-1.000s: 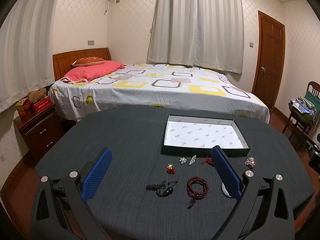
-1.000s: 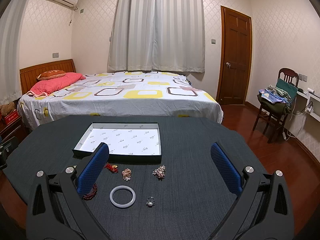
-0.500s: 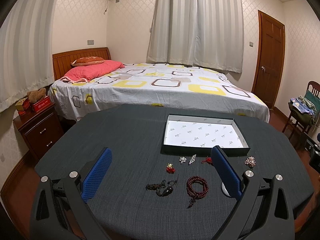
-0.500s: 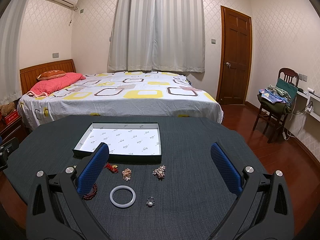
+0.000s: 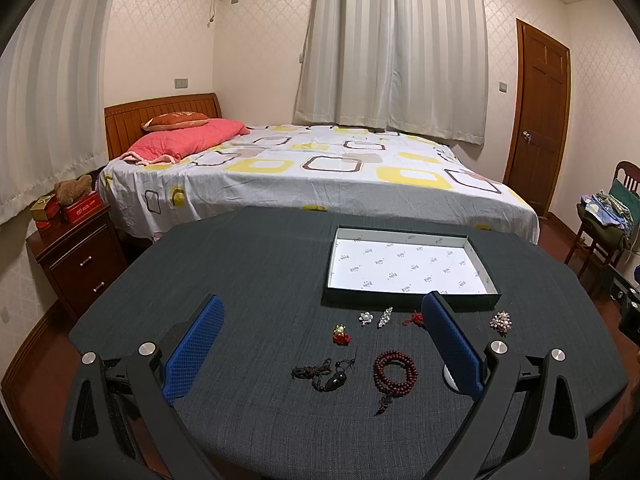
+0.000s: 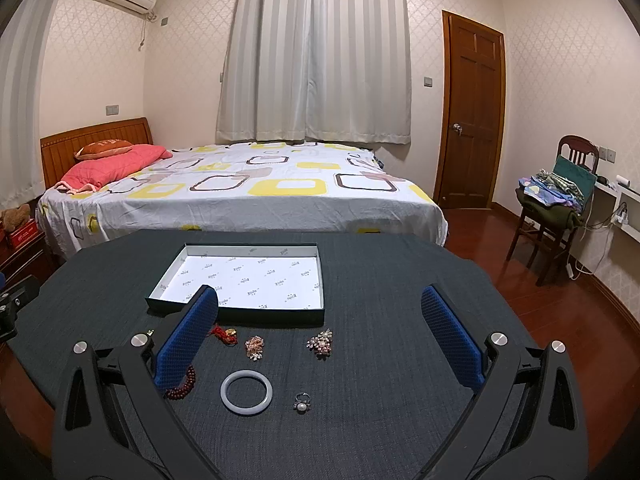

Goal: Organize jewelry

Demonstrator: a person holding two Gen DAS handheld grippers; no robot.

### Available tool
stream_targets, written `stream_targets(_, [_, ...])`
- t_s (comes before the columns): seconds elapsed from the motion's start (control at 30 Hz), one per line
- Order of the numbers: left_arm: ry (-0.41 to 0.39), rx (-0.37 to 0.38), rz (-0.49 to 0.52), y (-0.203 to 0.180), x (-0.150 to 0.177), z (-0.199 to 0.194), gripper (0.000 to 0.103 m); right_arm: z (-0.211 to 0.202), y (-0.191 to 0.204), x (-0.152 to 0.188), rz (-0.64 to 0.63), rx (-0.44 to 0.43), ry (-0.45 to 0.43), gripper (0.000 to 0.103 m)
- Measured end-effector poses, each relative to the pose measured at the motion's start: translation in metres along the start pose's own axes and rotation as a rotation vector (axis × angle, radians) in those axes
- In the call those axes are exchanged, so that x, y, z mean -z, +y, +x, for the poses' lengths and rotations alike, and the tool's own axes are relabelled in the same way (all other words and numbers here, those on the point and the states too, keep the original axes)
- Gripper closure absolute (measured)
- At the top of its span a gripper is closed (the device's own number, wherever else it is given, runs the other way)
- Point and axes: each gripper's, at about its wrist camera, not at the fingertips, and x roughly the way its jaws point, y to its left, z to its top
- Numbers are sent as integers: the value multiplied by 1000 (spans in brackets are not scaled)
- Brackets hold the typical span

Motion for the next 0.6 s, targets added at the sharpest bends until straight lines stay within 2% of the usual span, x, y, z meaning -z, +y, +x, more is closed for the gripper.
stream_targets(0.6, [29, -3, 0, 3, 2, 7, 7, 3, 7, 4, 2, -4, 10, 4])
